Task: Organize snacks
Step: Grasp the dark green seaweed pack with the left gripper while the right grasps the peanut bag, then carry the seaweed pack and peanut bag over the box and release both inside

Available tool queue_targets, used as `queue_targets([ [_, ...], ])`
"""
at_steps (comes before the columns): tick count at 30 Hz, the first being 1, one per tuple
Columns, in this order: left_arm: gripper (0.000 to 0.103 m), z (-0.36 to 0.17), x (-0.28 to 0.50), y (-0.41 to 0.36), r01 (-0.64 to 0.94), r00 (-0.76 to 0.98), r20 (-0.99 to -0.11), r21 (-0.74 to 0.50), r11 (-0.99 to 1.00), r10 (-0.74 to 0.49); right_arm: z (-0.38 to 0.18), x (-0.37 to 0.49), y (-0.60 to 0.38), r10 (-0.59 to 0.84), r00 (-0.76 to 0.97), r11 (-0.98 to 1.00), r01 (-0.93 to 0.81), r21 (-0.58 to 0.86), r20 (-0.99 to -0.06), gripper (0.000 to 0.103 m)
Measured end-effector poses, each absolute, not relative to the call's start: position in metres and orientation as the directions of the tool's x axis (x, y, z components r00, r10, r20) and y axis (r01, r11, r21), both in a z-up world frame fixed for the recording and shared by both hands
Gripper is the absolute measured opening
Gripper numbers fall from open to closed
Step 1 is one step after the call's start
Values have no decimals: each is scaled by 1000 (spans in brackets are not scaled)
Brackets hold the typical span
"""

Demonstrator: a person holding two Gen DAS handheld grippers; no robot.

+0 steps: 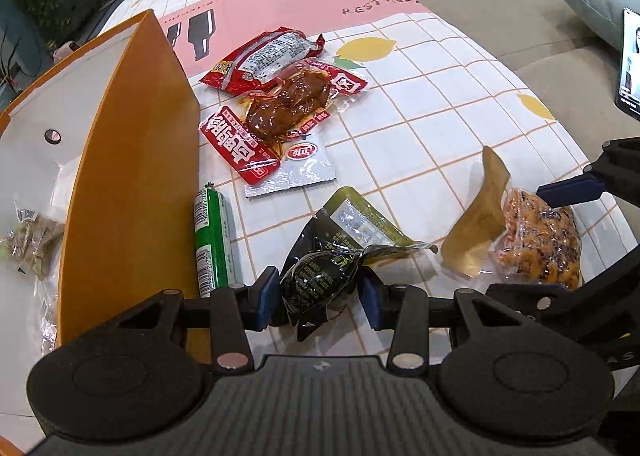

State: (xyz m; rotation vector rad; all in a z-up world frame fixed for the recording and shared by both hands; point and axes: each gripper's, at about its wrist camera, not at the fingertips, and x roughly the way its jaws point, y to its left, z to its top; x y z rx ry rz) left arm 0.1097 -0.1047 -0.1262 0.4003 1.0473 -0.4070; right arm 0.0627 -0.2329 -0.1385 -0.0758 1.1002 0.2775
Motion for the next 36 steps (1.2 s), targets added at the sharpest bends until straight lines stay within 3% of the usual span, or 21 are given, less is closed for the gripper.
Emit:
queue_targets([
  [11, 53, -133, 104, -110, 565, 464, -873, 163, 809, -148, -135, 48, -241, 177, 437, 965, -252, 69, -882, 88],
  [20, 50, -132, 105, -112, 557, 448, -881, 142, 818, -152, -143, 41, -227, 160, 406, 949, -315, 26, -900, 87],
  [23, 49, -131, 105, -113, 549, 448, -882, 139, 824, -149, -143, 40, -227, 156, 413, 951, -310, 22, -897, 81],
  [25, 49, -131, 106, -111, 536, 446, -882, 128, 835, -151, -141, 41, -228, 149, 425, 956, -294, 20, -893, 68],
  [36, 49, -122, 107, -99, 469, 441, -880, 60, 881, -175, -134, 45, -229, 155, 444, 973, -225, 58, -883, 62],
])
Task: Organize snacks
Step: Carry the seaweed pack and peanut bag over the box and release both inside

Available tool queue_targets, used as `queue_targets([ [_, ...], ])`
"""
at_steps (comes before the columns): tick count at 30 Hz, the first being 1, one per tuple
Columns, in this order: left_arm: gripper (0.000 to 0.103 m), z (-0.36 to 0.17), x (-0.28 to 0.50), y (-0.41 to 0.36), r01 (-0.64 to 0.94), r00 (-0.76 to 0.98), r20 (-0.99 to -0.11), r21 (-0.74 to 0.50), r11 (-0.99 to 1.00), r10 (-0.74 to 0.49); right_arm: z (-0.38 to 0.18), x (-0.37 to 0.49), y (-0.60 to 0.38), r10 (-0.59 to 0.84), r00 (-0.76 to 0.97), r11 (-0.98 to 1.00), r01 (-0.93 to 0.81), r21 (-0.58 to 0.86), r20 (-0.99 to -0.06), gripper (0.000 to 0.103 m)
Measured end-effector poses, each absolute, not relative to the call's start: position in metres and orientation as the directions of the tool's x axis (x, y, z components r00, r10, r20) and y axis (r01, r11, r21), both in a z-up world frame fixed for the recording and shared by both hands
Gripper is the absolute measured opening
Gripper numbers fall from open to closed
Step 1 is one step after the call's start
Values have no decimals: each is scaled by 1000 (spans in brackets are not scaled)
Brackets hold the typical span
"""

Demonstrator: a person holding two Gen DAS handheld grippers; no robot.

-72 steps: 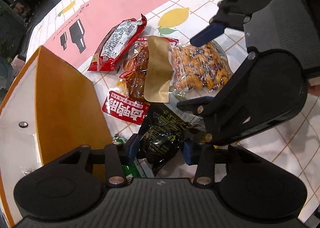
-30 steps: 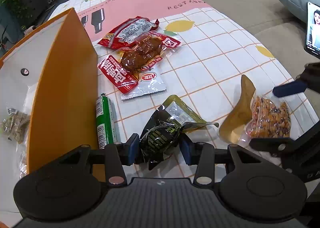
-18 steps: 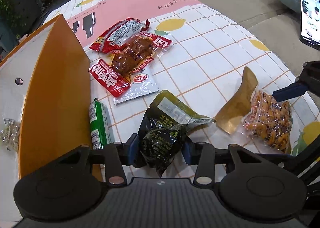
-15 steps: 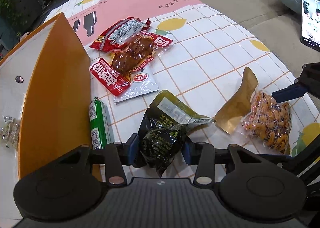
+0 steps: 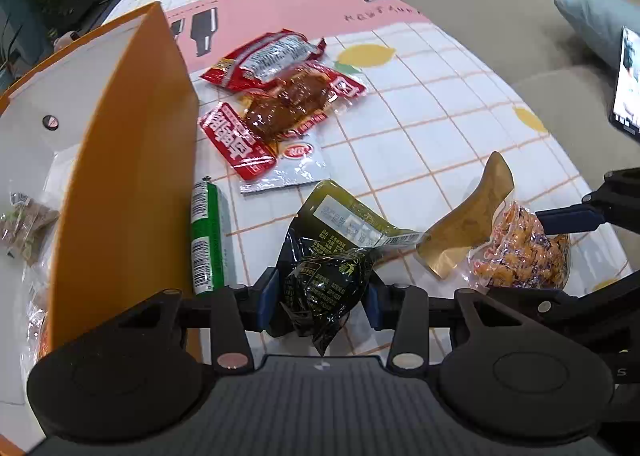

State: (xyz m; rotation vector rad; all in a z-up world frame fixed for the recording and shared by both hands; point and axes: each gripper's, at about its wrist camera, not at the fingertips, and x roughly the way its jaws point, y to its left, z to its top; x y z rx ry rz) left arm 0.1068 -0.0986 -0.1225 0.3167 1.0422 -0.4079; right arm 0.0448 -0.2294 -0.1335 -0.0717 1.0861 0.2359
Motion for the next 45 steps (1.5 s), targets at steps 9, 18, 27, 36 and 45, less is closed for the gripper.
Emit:
queue_targets([
  [9, 49, -98, 106, -92, 426, 481, -849, 8, 905, -219, -117, 42, -238, 141, 487, 986, -148, 78, -862, 62],
  [18, 49, -49, 112, -76, 366, 519, -803, -101, 925, -293, -74, 42, -237, 162, 580, 987, -91, 134, -798, 62],
  [27, 49, -1, 122, -37, 312, 582, -762, -110, 944, -282, -25, 53, -202, 233, 640, 972, -161, 169, -733, 62],
  [36, 49, 24, 147, 19, 283, 616, -763, -18, 959, -196, 8, 79, -137, 326, 643, 932, -341, 122, -693, 62],
  [45, 49, 12, 180, 67, 266, 587, -805, 92, 960, -86, 16, 122, -68, 334, 597, 859, -511, -25, -730, 62],
])
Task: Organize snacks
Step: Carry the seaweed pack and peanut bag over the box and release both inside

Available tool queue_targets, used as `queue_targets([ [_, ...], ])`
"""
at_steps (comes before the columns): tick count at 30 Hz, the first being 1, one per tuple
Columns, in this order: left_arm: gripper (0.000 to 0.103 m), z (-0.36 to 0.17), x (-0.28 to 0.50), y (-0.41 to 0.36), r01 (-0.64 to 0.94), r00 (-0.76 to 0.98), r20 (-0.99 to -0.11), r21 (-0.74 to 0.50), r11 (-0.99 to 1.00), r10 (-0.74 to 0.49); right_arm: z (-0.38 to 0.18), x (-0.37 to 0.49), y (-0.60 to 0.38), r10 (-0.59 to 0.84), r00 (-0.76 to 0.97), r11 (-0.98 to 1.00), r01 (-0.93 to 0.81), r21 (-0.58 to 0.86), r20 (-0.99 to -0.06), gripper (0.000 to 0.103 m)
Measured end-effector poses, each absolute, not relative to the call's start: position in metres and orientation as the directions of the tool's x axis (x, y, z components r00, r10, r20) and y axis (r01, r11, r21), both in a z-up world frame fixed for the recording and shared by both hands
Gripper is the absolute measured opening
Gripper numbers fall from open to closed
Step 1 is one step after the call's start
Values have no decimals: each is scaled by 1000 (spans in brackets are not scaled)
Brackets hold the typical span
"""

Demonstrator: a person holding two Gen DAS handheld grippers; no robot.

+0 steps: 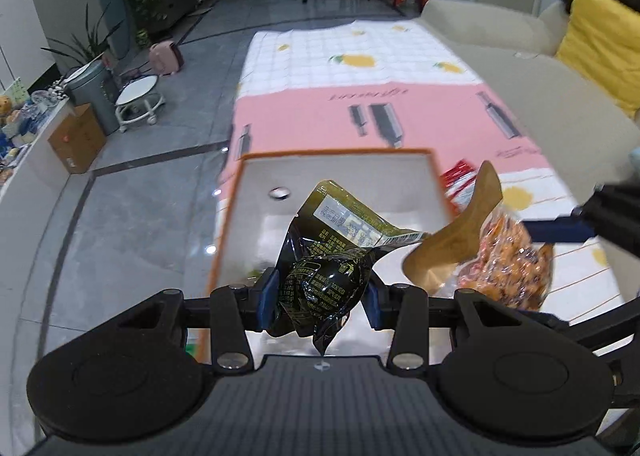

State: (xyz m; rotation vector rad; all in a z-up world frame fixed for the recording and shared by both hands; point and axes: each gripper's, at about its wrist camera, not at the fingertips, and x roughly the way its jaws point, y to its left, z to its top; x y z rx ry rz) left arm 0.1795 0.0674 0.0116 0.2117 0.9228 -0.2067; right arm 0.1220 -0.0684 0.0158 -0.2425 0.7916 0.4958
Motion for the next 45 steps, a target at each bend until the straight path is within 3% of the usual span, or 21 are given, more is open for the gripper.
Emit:
queue_targets([
  [9, 49, -22, 198, 78, 383, 544, -839, 246, 890, -3, -4, 148, -27, 278, 562, 714, -664, -224, -779, 62],
  [17, 49, -48, 210, 79, 473, 494, -869, 276, 837, 8, -28, 159, -6, 283, 519, 573, -766, -292, -807, 62],
  [27, 49, -75, 218, 66, 566, 460, -888, 304, 766, 12, -56, 173, 9, 240, 476, 464, -822, -331, -846, 62],
  [45, 49, -101, 228, 52, 576, 415, -907, 322, 751, 71, -71, 193, 19, 193, 456, 474, -819, -324, -869, 58],
])
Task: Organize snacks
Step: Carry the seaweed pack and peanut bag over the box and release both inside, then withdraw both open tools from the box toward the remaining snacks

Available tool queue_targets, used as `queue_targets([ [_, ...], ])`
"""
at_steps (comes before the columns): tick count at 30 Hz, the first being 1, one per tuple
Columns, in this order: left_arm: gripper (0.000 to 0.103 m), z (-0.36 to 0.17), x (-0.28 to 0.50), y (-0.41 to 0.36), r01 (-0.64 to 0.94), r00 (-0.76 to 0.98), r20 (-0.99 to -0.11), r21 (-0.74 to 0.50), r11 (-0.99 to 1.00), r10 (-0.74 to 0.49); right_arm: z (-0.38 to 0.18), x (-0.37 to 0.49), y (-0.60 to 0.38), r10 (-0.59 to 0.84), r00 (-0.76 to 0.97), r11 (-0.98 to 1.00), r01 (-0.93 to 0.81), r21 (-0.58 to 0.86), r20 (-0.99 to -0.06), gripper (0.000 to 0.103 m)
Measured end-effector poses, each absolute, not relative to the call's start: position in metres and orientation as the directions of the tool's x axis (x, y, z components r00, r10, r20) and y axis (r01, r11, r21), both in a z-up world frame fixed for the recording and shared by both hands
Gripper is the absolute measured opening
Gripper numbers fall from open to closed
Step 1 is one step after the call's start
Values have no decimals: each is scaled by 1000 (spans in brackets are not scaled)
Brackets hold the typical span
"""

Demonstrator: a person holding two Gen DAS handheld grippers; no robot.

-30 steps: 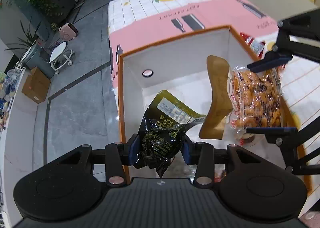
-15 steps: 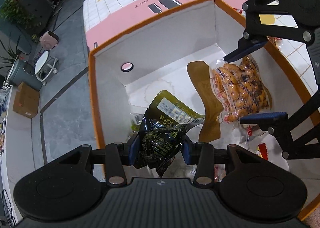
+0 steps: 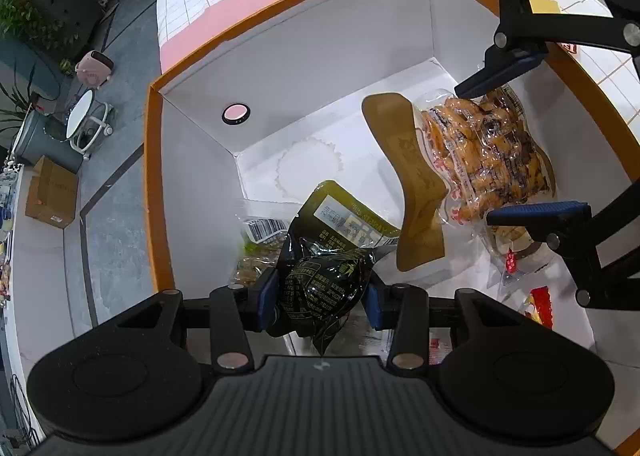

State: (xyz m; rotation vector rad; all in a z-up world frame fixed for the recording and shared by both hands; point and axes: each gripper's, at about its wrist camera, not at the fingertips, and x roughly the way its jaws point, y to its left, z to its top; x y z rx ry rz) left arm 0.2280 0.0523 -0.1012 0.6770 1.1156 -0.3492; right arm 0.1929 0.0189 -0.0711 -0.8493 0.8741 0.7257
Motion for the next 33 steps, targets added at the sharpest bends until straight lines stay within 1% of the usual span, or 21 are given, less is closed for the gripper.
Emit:
queue_targets([
  [1, 50, -101, 228, 52, 575, 415, -907, 322, 752, 71, -70, 193, 19, 193, 458, 476, -817, -325, -868, 58],
  [4, 58, -99, 229, 53, 569, 414, -907, 327, 754, 80, -68, 191, 20, 190, 468, 469, -815, -339, -863, 60],
  [5, 58, -99, 228, 53, 570, 420, -904, 333, 751, 82, -66, 192, 19, 188, 472, 466, -815, -345, -861, 61],
  [7, 58, -96, 224, 52, 575, 420, -905, 326, 751, 71, -63, 190, 19, 187, 477, 464, -814, -351, -859, 66],
  [9, 59, -92, 222, 53, 573, 424, -904, 317, 756, 58, -58, 191, 17, 187, 484, 468, -809, -356, -855, 68],
  [11, 62, -88, 218, 52, 564, 441, -896, 322, 761, 53, -54, 191, 15, 189, 491, 478, -802, -357, -851, 69],
  [12, 63, -86, 216, 53, 561, 444, -895, 319, 764, 48, -51, 191, 14, 193, 493, 485, -799, -354, -848, 72],
  [15, 64, -78, 213, 55, 545, 458, -889, 304, 781, 27, -42, 189, 8, 209, 500, 510, -789, -343, -840, 77],
  [19, 64, -62, 206, 57, 501, 498, -867, 294, 814, 7, -30, 183, -3, 237, 528, 552, -764, -334, -816, 77],
  [20, 66, -57, 203, 58, 483, 509, -861, 288, 827, 3, -26, 180, -6, 246, 537, 566, -755, -330, -807, 77],
  [23, 68, -41, 194, 59, 427, 544, -839, 260, 866, -16, -15, 173, -18, 271, 560, 625, -721, -300, -783, 83],
  [30, 68, -11, 168, 55, 327, 622, -782, 206, 923, -46, 3, 146, -54, 323, 612, 762, -621, -186, -721, 85],
  [32, 69, -5, 157, 52, 305, 642, -764, 181, 935, -61, 6, 137, -63, 326, 630, 788, -593, -165, -705, 86],
  [33, 69, -2, 152, 49, 300, 651, -756, 172, 938, -70, 8, 133, -69, 331, 635, 800, -582, -150, -698, 88],
])
